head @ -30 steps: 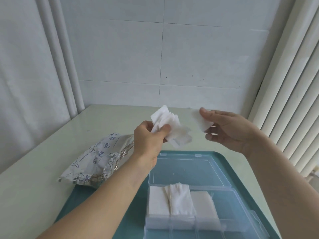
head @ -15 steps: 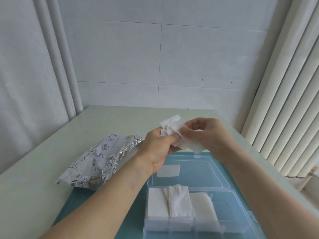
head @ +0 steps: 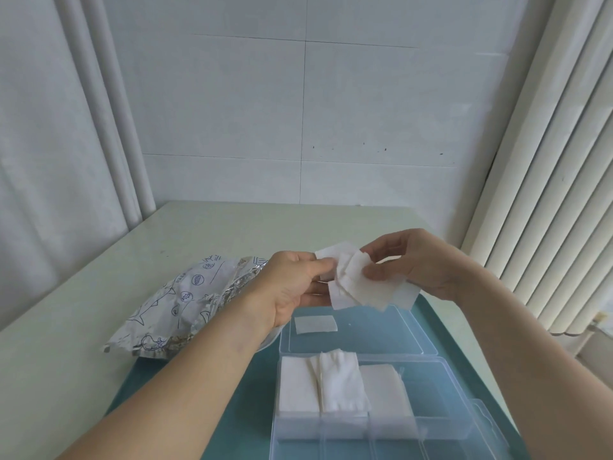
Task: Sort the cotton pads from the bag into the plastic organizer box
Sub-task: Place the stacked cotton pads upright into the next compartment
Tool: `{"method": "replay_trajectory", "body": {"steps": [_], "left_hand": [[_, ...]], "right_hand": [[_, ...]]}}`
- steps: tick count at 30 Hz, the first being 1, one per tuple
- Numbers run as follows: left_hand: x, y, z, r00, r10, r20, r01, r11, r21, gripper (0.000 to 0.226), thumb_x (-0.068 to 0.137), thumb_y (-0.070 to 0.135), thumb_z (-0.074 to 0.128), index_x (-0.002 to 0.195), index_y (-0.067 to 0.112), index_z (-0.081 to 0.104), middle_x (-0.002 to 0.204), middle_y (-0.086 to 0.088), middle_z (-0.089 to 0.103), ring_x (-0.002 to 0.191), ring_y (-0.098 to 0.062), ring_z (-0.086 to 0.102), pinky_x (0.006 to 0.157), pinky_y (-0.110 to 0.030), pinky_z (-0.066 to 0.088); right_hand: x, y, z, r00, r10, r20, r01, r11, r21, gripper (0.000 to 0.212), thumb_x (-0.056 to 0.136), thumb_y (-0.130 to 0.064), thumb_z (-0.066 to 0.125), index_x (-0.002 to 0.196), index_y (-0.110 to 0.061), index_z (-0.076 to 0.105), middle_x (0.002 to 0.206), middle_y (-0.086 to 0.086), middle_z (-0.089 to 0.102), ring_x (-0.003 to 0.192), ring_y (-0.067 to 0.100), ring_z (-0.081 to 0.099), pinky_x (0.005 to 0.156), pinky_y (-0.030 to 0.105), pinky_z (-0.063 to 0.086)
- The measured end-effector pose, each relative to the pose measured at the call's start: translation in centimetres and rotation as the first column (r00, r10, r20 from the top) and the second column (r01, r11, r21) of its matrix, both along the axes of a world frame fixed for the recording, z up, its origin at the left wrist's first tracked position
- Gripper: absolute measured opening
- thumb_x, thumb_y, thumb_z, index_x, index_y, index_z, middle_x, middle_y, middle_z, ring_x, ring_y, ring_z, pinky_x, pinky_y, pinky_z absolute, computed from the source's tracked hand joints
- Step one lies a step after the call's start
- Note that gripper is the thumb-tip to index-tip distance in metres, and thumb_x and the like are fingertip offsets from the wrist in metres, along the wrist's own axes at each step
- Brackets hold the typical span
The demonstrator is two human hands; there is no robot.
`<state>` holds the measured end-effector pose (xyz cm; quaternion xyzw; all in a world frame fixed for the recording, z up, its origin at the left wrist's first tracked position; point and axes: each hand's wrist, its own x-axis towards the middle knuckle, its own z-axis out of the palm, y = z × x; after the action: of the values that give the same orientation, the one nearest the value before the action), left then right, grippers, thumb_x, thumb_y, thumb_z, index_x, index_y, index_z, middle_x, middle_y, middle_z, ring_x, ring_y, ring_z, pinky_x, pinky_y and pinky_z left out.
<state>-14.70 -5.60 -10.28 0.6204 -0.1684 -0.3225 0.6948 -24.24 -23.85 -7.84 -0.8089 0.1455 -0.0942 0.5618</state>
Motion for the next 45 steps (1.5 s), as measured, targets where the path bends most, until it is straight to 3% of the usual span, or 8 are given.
{"method": "replay_trajectory", "body": {"steps": [5, 10, 16, 21, 30, 34, 39, 45], "left_hand": [[0.2, -0.1, -0.1, 0.993, 0.116, 0.01, -0.115, 0.99, -0.077, 0.012, 0.09, -0.009, 0.061, 0.094, 0.0, 0.067, 0.079, -0.015, 0.074, 0.063, -0.024, 0.072, 0.056, -0.031, 0.06], [0.5, 0.0, 0.0, 0.989, 0.146, -0.033, -0.149, 0.982, -0.117, 0.012, 0.091, -0.012, 0.054, 0.101, -0.008, 0.058, 0.097, -0.026, 0.072, 0.078, -0.033, 0.075, 0.068, -0.034, 0.063], [0.0, 0.4, 0.6, 0.994, -0.103, 0.029, 0.105, 0.992, -0.069, 0.032, 0.088, -0.017, 0.048, 0.117, -0.008, 0.06, 0.11, -0.031, 0.068, 0.096, -0.04, 0.071, 0.082, -0.04, 0.061], [-0.2, 0.7, 0.3, 0.969, -0.217, 0.115, 0.217, 0.976, 0.014, 0.024, 0.096, 0.007, 0.06, 0.113, -0.011, 0.064, 0.103, -0.031, 0.07, 0.093, -0.036, 0.072, 0.08, -0.036, 0.061], [0.2, 0.6, 0.1, 0.976, -0.159, 0.146, 0.158, 0.987, 0.017, 0.021, 0.1, 0.0, 0.051, 0.107, -0.014, 0.065, 0.092, -0.028, 0.072, 0.087, -0.037, 0.072, 0.075, -0.032, 0.062], [0.7, 0.5, 0.1, 0.999, -0.026, 0.044, 0.029, 0.997, -0.075, 0.02, 0.099, -0.006, 0.048, 0.113, -0.015, 0.059, 0.088, -0.027, 0.072, 0.075, -0.03, 0.074, 0.068, -0.03, 0.062], [0.8, -0.1, 0.0, 0.986, 0.104, -0.127, -0.131, 0.965, -0.226, 0.024, 0.092, -0.015, 0.052, 0.114, -0.012, 0.061, 0.093, -0.025, 0.073, 0.08, -0.032, 0.074, 0.069, -0.035, 0.062], [-0.2, 0.5, 0.7, 0.974, -0.226, 0.031, 0.226, 0.974, 0.0, 0.027, 0.09, -0.006, 0.06, 0.116, -0.007, 0.065, 0.107, -0.024, 0.072, 0.094, -0.036, 0.071, 0.076, -0.035, 0.061]], "right_hand": [[0.0, -0.1, 0.1, 1.0, 0.015, -0.01, -0.012, 0.967, 0.253, 0.012, 0.084, 0.007, 0.069, 0.093, 0.0, 0.07, 0.09, 0.017, 0.072, 0.076, 0.028, 0.069, 0.066, 0.033, 0.06], [0.2, -0.5, 0.3, 0.991, -0.121, 0.05, 0.101, 0.95, 0.295, 0.012, 0.086, 0.004, 0.069, 0.095, -0.004, 0.07, 0.091, 0.015, 0.07, 0.075, 0.026, 0.066, 0.073, 0.034, 0.053], [-0.1, 0.0, 1.0, 0.986, -0.105, 0.127, 0.097, 0.993, 0.063, 0.012, 0.083, 0.002, 0.075, 0.092, -0.007, 0.073, 0.085, 0.011, 0.073, 0.071, 0.024, 0.067, 0.067, 0.034, 0.053], [-0.1, 0.9, 1.1, 0.99, -0.051, 0.129, 0.061, 0.995, -0.079, 0.013, 0.083, -0.003, 0.077, 0.095, -0.008, 0.075, 0.087, 0.007, 0.076, 0.07, 0.02, 0.068, 0.066, 0.031, 0.053], [0.2, 0.0, 0.6, 0.962, -0.224, 0.158, 0.208, 0.972, 0.113, 0.011, 0.083, 0.001, 0.076, 0.09, -0.008, 0.074, 0.088, 0.013, 0.075, 0.068, 0.025, 0.067, 0.062, 0.033, 0.055], [0.1, -1.1, 0.9, 0.914, -0.358, 0.192, 0.279, 0.897, 0.343, 0.016, 0.09, 0.003, 0.067, 0.105, -0.002, 0.07, 0.093, 0.013, 0.072, 0.069, 0.024, 0.067, 0.052, 0.026, 0.053], [0.1, -0.6, 0.9, 1.0, 0.013, 0.023, -0.023, 0.874, 0.486, 0.024, 0.097, -0.001, 0.051, 0.113, 0.003, 0.068, 0.11, 0.017, 0.069, 0.09, 0.022, 0.065, 0.089, 0.031, 0.046], [0.4, 0.8, 0.5, 0.993, 0.116, -0.036, -0.098, 0.937, 0.336, 0.028, 0.097, 0.003, 0.05, 0.121, 0.01, 0.062, 0.101, 0.019, 0.068, 0.084, 0.028, 0.066, 0.073, 0.034, 0.054]]}}
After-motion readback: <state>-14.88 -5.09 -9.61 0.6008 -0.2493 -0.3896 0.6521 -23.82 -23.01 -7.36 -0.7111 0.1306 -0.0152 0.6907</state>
